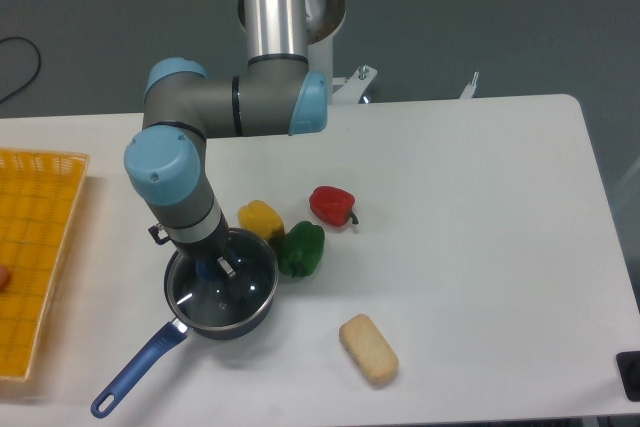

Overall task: Open the lid
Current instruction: 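Lift the glass lid up off the saucepan rim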

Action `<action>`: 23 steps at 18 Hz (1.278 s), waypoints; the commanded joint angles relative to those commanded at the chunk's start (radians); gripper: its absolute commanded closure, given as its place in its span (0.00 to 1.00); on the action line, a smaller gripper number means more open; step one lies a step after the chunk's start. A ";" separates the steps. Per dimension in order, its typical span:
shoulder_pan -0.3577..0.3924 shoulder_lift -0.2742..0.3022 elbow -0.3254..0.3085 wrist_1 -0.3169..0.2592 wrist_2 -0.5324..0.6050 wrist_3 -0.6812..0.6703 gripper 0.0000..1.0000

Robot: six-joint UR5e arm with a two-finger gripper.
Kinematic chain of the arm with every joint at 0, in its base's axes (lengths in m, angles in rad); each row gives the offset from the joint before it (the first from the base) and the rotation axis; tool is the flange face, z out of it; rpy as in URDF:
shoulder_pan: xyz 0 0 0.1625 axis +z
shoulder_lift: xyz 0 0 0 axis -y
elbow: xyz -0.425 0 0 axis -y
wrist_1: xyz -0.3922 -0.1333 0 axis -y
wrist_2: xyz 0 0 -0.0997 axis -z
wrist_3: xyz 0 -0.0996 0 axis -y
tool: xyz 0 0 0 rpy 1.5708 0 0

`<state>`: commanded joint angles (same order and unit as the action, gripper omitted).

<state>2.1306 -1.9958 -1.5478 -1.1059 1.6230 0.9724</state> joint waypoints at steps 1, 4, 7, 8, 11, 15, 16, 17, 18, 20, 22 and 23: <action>0.008 0.006 0.000 -0.015 -0.002 0.015 0.41; 0.043 0.025 0.000 -0.063 -0.003 0.061 0.42; 0.084 0.043 0.000 -0.115 -0.017 0.110 0.42; 0.097 0.054 0.000 -0.138 -0.018 0.124 0.42; 0.132 0.064 0.000 -0.186 -0.018 0.158 0.42; 0.178 0.094 0.000 -0.229 -0.043 0.218 0.42; 0.192 0.097 0.000 -0.238 -0.045 0.232 0.42; 0.198 0.098 0.000 -0.241 -0.045 0.244 0.42; 0.199 0.098 0.000 -0.241 -0.046 0.247 0.42; 0.210 0.098 0.000 -0.241 -0.046 0.249 0.41; 0.215 0.098 0.000 -0.242 -0.046 0.256 0.42; 0.218 0.098 0.000 -0.242 -0.046 0.268 0.41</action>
<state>2.3485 -1.8975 -1.5478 -1.3484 1.5769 1.2409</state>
